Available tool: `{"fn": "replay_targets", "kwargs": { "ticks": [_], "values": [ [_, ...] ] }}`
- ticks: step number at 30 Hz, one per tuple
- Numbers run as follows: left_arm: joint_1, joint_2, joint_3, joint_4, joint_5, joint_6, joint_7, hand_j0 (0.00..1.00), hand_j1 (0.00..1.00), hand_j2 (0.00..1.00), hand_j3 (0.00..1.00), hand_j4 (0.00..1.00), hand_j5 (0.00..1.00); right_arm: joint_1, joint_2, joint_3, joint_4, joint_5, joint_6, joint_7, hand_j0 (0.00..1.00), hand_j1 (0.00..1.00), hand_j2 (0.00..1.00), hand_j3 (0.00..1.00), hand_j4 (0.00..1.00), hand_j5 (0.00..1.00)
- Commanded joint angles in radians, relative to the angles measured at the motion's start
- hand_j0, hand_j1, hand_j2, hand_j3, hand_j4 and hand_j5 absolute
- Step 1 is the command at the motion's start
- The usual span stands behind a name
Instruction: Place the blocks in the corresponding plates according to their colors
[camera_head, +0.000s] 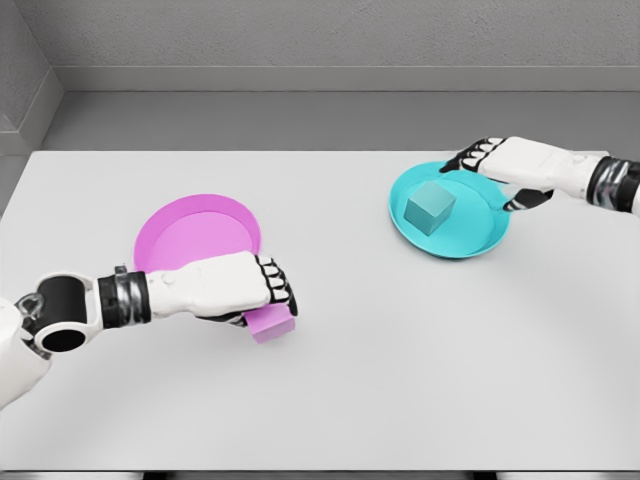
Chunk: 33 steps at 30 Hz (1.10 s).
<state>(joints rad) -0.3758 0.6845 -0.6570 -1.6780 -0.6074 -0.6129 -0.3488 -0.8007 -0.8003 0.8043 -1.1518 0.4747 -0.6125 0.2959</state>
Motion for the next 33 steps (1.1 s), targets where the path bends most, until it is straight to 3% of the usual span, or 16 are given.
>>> {"fn": "replay_targets", "kwargs": {
  "ticks": [1,4,13,33],
  "values": [
    [0.005,0.018,0.017,-0.011,0.015,0.002,0.001,0.59,0.59,0.59,0.59,0.59,0.59,0.0,-0.057,-0.027,-0.025,-0.036,0.002,-0.003,1.0,1.0,1.0,1.0,1.0,1.0],
    [0.037,0.032,0.068,-0.02,0.017,0.002,-0.001,0.59,0.59,0.59,0.59,0.59,0.59,0.015,-0.111,-0.025,-0.026,-0.093,0.002,-0.003,1.0,1.0,1.0,1.0,1.0,1.0],
    [0.041,0.038,0.157,0.006,0.032,0.002,-0.001,0.59,0.59,0.59,0.59,0.59,0.59,0.029,-0.128,-0.025,-0.025,-0.1,0.002,-0.003,1.0,1.0,1.0,1.0,1.0,1.0],
    [0.017,0.032,0.226,0.158,0.044,0.002,-0.001,0.59,0.59,0.59,0.59,0.59,0.59,0.032,-0.128,-0.025,-0.017,-0.1,0.002,0.0,1.0,1.0,1.0,1.0,1.0,1.0]
  ]
}}
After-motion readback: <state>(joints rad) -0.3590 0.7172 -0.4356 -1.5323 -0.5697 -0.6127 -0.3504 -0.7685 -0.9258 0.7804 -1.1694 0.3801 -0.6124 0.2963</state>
